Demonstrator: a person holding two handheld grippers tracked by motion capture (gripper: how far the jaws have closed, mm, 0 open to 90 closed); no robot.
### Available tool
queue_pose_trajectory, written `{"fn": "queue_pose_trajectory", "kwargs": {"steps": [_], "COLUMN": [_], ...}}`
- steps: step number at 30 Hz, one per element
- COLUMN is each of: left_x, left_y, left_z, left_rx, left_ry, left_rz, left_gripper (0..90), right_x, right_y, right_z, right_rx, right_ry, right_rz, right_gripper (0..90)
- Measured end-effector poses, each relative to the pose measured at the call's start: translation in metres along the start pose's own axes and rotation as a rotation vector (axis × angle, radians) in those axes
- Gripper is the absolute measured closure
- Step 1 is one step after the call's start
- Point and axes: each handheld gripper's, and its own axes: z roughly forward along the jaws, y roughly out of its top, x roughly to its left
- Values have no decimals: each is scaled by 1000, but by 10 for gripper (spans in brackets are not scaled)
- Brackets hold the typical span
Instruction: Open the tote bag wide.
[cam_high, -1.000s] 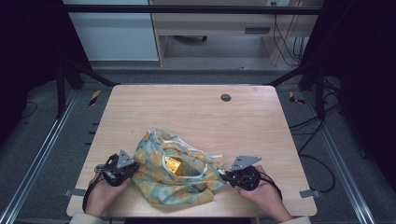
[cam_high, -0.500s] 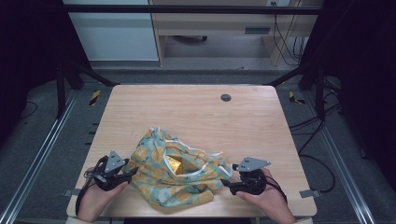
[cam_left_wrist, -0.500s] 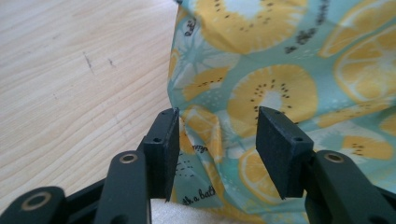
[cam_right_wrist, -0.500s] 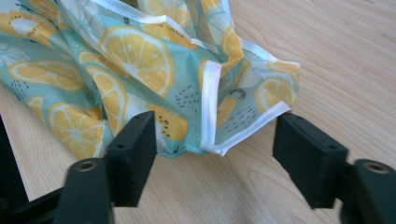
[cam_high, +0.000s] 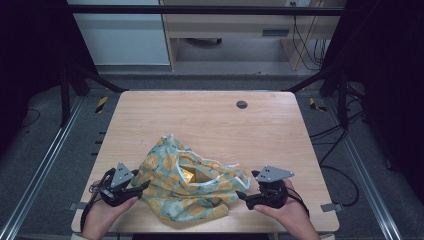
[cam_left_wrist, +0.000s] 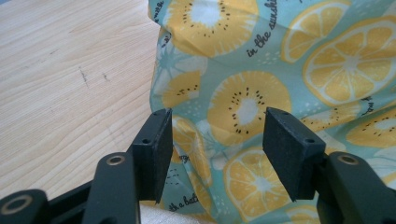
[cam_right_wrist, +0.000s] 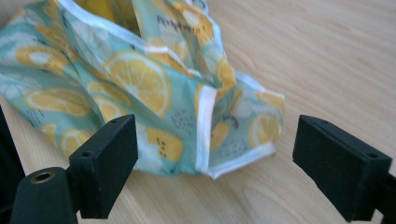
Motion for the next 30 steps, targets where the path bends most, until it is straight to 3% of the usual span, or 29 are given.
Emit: {"fn": "queue_pose_trajectory", "kwargs": {"steps": [5,9,14,15,18,24,25,26,29,30], "left_x": [0,0,0,0,0,0,0,0,0,0], "left_y": [-1,-1,-2,-2,-2,-2,-2,-2,-2,-1], "left_z": [1,0,1,1,1,2,2,2,1,1], "left_rx": [2,11,14,16,15,16,16,16,13,12], "left_ry": [4,4,3,3,1,-1,-2,-2,-2,-4], "left_rz": [-3,-1,-1,1,1,0,-2,-2,-5,-7], "left_gripper": [431,432,436,437,437,433,431,429,424,419], "right_x": [7,11,9,5,-2,-9,-10,-10,-12,-12], "right_y": [15,38,60,71,80,80,78,78,77,78], "right_z": [-2,12,26,37,52,74,79,79,85,84], "right_rx": [-38,-3,7,25,69,153,186,186,209,195], "right_ry": [34,66,84,89,78,125,123,123,126,129], "right_rz": [-20,-65,-89,-90,-93,-88,-79,-79,-80,-75], "right_gripper": [197,322,408,428,457,453,515,515,712,820]}}
